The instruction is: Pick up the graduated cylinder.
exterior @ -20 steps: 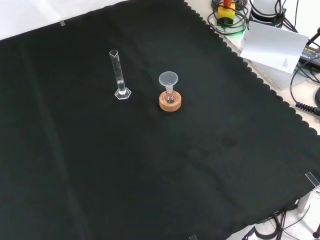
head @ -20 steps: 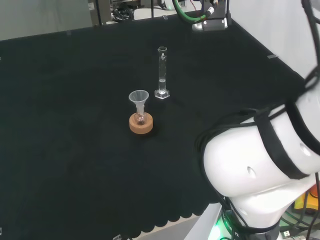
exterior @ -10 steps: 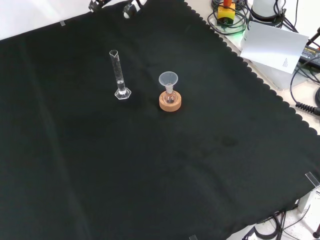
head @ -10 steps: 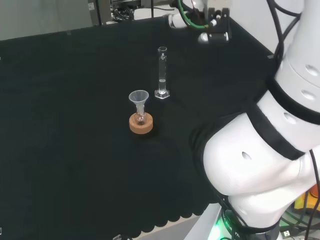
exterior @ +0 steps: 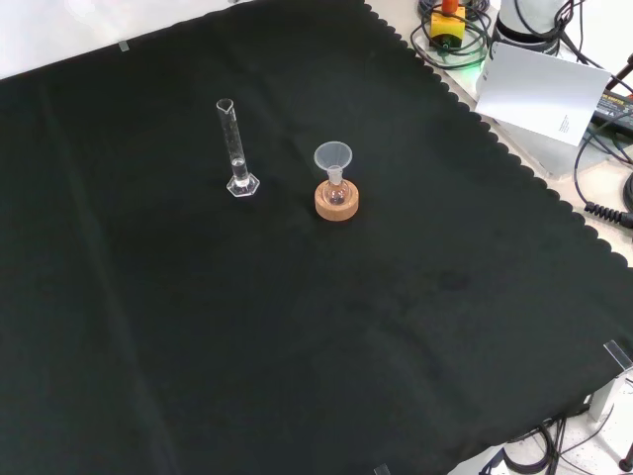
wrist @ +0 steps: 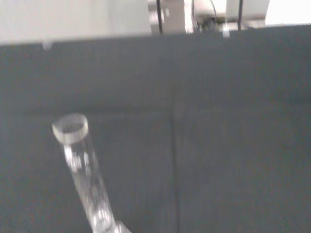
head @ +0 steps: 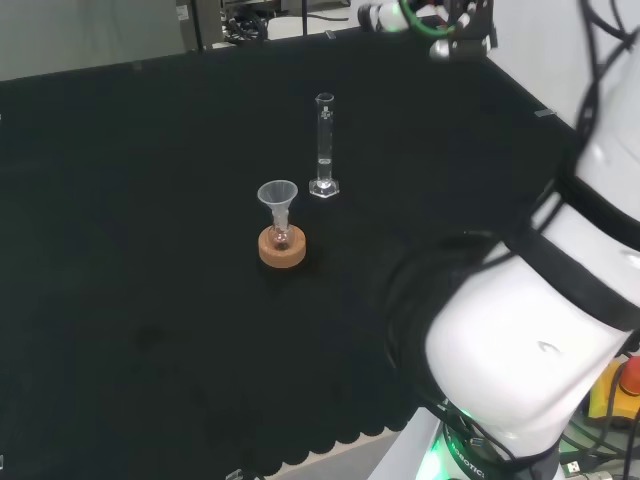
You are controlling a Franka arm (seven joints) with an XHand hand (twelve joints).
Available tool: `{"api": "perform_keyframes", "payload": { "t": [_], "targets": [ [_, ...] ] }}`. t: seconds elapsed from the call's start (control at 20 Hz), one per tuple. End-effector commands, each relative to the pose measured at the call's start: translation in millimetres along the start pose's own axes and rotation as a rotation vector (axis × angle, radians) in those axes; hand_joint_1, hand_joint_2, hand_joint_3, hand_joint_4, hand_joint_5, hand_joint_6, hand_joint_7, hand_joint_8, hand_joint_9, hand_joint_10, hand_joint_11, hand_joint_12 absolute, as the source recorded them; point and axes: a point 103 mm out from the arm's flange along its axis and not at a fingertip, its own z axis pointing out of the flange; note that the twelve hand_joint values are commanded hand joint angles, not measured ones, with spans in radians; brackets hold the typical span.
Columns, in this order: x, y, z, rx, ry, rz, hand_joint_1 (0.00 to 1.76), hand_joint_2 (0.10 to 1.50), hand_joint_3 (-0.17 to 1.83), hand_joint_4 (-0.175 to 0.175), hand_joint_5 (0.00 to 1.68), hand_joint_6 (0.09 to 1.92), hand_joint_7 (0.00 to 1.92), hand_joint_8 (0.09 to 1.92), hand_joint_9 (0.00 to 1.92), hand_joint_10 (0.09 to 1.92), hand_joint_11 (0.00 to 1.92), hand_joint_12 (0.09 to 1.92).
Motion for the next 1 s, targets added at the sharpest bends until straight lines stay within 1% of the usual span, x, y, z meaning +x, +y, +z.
{"api": "perform_keyframes", "payload": {
  "t": [0.05, 0.15, 0.25, 0.55, 0.75, 1.0],
  "targets": [
    [10, 51, 138, -0.012, 0.317, -0.153, 0.49, 0.96, 0.21, -0.016, 0.35, 0.09, 0.24, 0.60, 0.44, 0.64, 0.19, 1.37],
    [9, 51, 146, -0.005, 0.331, -0.159, 0.52, 0.95, 0.21, -0.017, 0.37, 0.09, 0.27, 0.61, 0.46, 0.64, 0.21, 1.37],
    [8, 51, 152, -0.013, 0.348, -0.167, 0.57, 0.92, 0.21, -0.019, 0.39, 0.09, 0.29, 0.62, 0.49, 0.63, 0.23, 1.36],
    [7, 50, 171, -0.031, 0.441, -0.213, 0.71, 0.86, 0.26, -0.021, 0.43, 0.09, 0.36, 0.62, 0.57, 0.58, 0.29, 1.35],
    [9, 49, 182, -0.046, 0.489, -0.227, 0.74, 0.82, 0.33, -0.019, 0.42, 0.09, 0.37, 0.61, 0.60, 0.56, 0.33, 1.34],
    [2, 45, 191, -0.079, 0.547, -0.255, 0.76, 0.78, 0.39, -0.017, 0.40, 0.09, 0.37, 0.61, 0.60, 0.55, 0.36, 1.32]
  ]
}}
